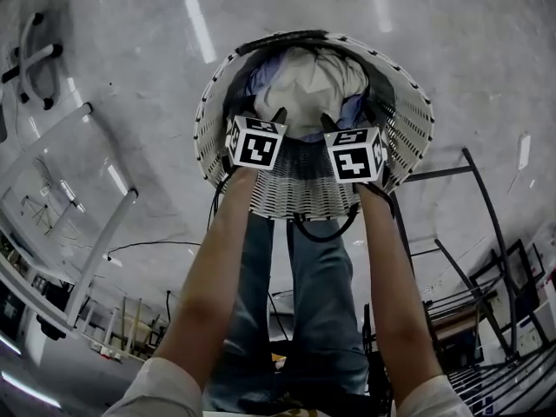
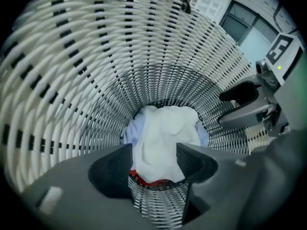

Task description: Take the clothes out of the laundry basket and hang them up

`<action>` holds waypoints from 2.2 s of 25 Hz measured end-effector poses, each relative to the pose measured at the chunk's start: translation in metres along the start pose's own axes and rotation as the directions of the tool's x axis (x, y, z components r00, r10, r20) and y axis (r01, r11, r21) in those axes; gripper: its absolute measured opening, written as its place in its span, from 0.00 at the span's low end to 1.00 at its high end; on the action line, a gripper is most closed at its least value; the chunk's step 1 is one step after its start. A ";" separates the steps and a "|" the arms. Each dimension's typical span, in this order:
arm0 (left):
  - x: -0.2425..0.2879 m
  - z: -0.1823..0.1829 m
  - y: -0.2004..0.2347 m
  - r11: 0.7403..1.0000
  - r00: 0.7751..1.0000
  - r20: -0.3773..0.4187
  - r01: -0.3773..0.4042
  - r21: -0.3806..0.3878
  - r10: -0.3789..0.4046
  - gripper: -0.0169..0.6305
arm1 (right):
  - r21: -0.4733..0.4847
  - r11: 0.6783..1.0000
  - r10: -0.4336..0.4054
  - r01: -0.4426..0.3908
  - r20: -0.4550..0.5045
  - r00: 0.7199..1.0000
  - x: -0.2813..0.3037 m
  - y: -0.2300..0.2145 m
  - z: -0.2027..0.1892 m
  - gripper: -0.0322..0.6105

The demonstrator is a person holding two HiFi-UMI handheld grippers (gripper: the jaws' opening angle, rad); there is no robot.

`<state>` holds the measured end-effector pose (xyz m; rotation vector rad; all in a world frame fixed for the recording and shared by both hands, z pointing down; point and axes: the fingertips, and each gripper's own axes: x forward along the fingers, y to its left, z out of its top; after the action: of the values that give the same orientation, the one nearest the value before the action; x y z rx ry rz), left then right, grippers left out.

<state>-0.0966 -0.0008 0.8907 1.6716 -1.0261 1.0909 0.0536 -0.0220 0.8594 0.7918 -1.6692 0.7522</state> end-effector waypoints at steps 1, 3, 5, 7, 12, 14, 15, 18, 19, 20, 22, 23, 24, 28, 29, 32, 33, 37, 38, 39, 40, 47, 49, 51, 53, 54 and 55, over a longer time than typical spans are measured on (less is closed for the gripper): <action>0.006 0.000 0.003 1.000 1.000 -0.002 -0.006 -0.005 0.006 0.45 | -0.002 1.000 0.002 -0.002 -0.005 1.000 0.005 0.000 -0.001 0.67; 0.018 -0.001 0.005 1.000 1.000 -0.006 -0.010 -0.014 0.010 0.46 | 0.002 1.000 0.009 -0.009 -0.012 1.000 0.018 0.000 -0.004 0.67; 0.031 -0.004 0.007 1.000 1.000 -0.018 -0.013 -0.022 0.013 0.46 | 0.004 1.000 0.021 -0.021 -0.022 1.000 0.032 0.001 -0.008 0.67; 0.044 -0.007 0.009 0.999 0.999 -0.030 -0.026 -0.027 0.025 0.46 | -0.006 1.000 0.028 -0.028 -0.031 0.999 0.045 0.000 -0.011 0.67; 0.067 -0.011 0.017 0.998 0.997 -0.055 -0.056 -0.028 0.054 0.46 | -0.043 0.999 0.029 -0.031 -0.038 0.999 0.067 -0.003 -0.013 0.66; 0.073 -0.014 0.020 0.998 0.996 -0.063 -0.063 -0.019 0.061 0.46 | -0.052 0.998 0.032 -0.035 -0.044 0.999 0.075 -0.002 -0.014 0.66; 0.075 -0.014 0.021 0.998 0.996 -0.065 -0.065 -0.015 0.064 0.46 | -0.061 0.998 0.032 -0.035 -0.050 0.998 0.078 -0.002 -0.016 0.66; 0.083 -0.014 0.023 0.997 0.995 -0.068 -0.071 -0.003 0.070 0.47 | -0.090 0.995 0.030 -0.036 -0.066 0.997 0.090 -0.002 -0.022 0.66; 0.086 -0.014 0.024 0.997 0.995 -0.066 -0.072 -0.001 0.072 0.47 | -0.094 0.995 0.029 -0.035 -0.066 0.997 0.094 -0.003 -0.023 0.65; 0.089 -0.014 0.024 0.997 0.995 -0.064 -0.074 0.001 0.074 0.47 | -0.096 0.995 0.027 -0.033 -0.065 0.998 0.098 -0.003 -0.024 0.65; 0.093 -0.014 0.023 0.997 0.995 -0.060 -0.075 0.002 0.075 0.47 | -0.098 0.995 0.022 -0.029 -0.068 0.997 0.105 -0.005 -0.026 0.65; 0.094 -0.015 0.023 0.997 0.996 -0.059 -0.074 0.001 0.073 0.47 | -0.100 0.995 0.020 -0.027 -0.072 0.997 0.108 -0.006 -0.028 0.65; 0.096 -0.016 0.022 0.997 0.996 -0.059 -0.072 0.002 0.072 0.47 | -0.104 0.994 0.018 -0.026 -0.075 0.997 0.110 -0.006 -0.029 0.65; 0.104 -0.018 0.021 0.998 0.996 -0.061 -0.066 0.006 0.066 0.47 | -0.123 0.992 0.010 -0.019 -0.071 0.997 0.120 -0.009 -0.028 0.64; 0.106 -0.018 0.021 0.998 0.996 -0.060 -0.067 0.005 0.067 0.47 | -0.133 0.991 0.008 -0.017 -0.071 0.997 0.123 -0.009 -0.027 0.64; 0.108 -0.019 0.025 0.997 0.996 -0.057 -0.073 -0.001 0.073 0.46 | -0.157 0.988 0.000 -0.011 -0.071 0.997 0.132 -0.010 -0.026 0.63; 0.109 -0.019 0.026 0.997 0.996 -0.054 -0.077 -0.002 0.077 0.45 | -0.157 0.988 -0.003 -0.008 -0.069 0.998 0.134 -0.011 -0.025 0.62; 0.109 -0.019 0.027 0.996 0.995 -0.048 -0.090 0.003 0.090 0.40 | -0.128 0.992 0.004 -0.013 -0.070 0.998 0.139 -0.013 -0.027 0.60; 0.109 -0.020 0.028 0.996 0.994 -0.050 -0.094 0.006 0.094 0.38 | -0.123 0.992 0.006 -0.015 -0.070 0.997 0.139 -0.013 -0.027 0.60; 0.109 -0.020 0.028 0.995 0.994 -0.053 -0.098 0.011 0.098 0.37 | -0.123 0.992 0.005 -0.014 -0.071 0.997 0.139 -0.013 -0.027 0.59; 0.108 -0.021 0.029 0.995 0.993 -0.056 -0.101 0.017 0.102 0.34 | -0.125 0.992 0.001 -0.010 -0.071 0.997 0.139 -0.014 -0.027 0.57; 0.110 -0.021 0.022 0.999 0.996 -0.085 -0.038 0.005 0.039 0.06 | -0.077 0.997 0.014 -0.020 -0.074 0.997 0.137 -0.019 -0.026 0.14; 0.110 -0.020 0.019 1.000 0.996 -0.086 -0.031 0.000 0.031 0.05 | -0.078 0.997 0.021 -0.027 -0.085 0.996 0.135 -0.018 -0.027 0.13; 0.110 -0.021 0.019 1.000 0.996 -0.088 -0.025 -0.002 0.025 0.05 | -0.095 0.995 0.015 -0.024 -0.096 0.995 0.134 -0.017 -0.029 0.13; 0.109 -0.022 0.021 1.000 0.996 -0.090 -0.019 0.000 0.018 0.05 | -0.115 0.993 0.005 -0.017 -0.099 0.995 0.134 -0.015 -0.029 0.13; 0.109 -0.021 0.022 1.000 0.996 -0.090 -0.016 0.000 0.015 0.05 | -0.120 0.993 0.002 -0.014 -0.099 0.995 0.134 -0.015 -0.028 0.13; 0.108 -0.021 0.022 1.000 0.996 -0.090 -0.013 -0.001 0.013 0.05 | -0.120 0.993 0.000 -0.012 -0.098 0.995 0.133 -0.015 -0.028 0.13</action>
<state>-0.0920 -0.0062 1.0024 1.6013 -0.9808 1.1628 0.0561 -0.0246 0.9957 0.6554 -1.6131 0.6776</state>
